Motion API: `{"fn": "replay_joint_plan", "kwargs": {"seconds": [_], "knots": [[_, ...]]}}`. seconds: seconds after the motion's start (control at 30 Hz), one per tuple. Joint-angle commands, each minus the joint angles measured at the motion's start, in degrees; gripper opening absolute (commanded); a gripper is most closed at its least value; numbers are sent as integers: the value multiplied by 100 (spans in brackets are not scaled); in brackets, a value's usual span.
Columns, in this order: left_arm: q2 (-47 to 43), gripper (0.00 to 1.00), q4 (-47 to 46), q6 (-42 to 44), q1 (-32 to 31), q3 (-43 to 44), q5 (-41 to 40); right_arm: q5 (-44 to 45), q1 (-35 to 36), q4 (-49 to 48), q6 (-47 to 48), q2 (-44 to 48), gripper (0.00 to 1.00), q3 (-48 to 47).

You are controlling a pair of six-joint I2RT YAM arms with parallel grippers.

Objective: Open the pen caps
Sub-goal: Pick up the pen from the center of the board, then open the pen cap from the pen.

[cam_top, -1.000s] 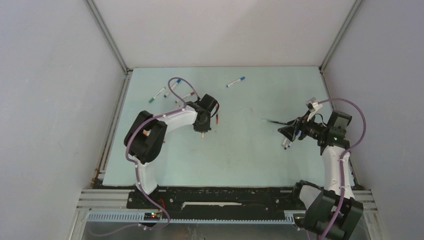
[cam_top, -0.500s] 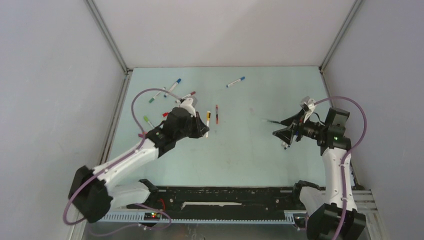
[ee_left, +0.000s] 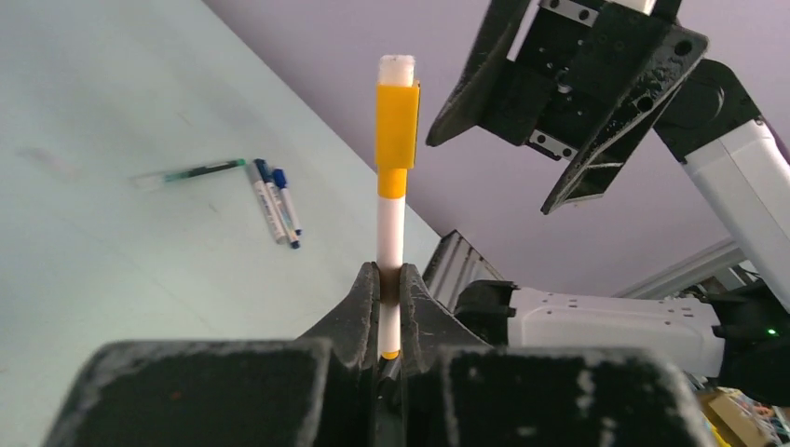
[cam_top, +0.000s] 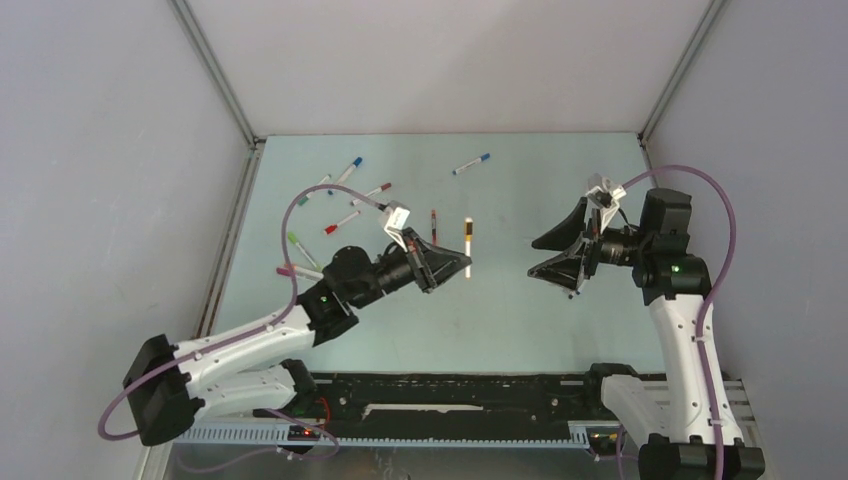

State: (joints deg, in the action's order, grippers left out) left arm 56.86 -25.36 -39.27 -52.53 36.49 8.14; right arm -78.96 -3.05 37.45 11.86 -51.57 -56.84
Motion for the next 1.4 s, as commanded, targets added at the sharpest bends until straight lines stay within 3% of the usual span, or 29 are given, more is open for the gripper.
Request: {"fn": "replay_joint_plan", "kwargs": {"seconds": [0.0, 0.13, 0.43, 1.0, 1.27, 1.37], "knots": [[458, 0, -940, -103, -391, 582, -366, -484, 87, -522, -1152, -40, 78, -202], [888, 0, -1289, -62, -617, 834, -582, -335, 166, -747, -1515, -119, 78, -97], [1379, 0, -1623, -131, -952, 1096, -797, -368, 286, -2295, -3080, -177, 76, 564], [1891, 0, -1900, -167, -1254, 1456, -1261, -162, 899, -3122, -3795, -283, 54, 885], [1956, 0, -2017, -145, -1327, 1484, -1400, -199, 984, -3330, -3948, -299, 39, 982], [1935, 0, -2023, -134, -1337, 1474, -1453, -208, 1011, -3340, -3963, -309, 38, 989]]}}
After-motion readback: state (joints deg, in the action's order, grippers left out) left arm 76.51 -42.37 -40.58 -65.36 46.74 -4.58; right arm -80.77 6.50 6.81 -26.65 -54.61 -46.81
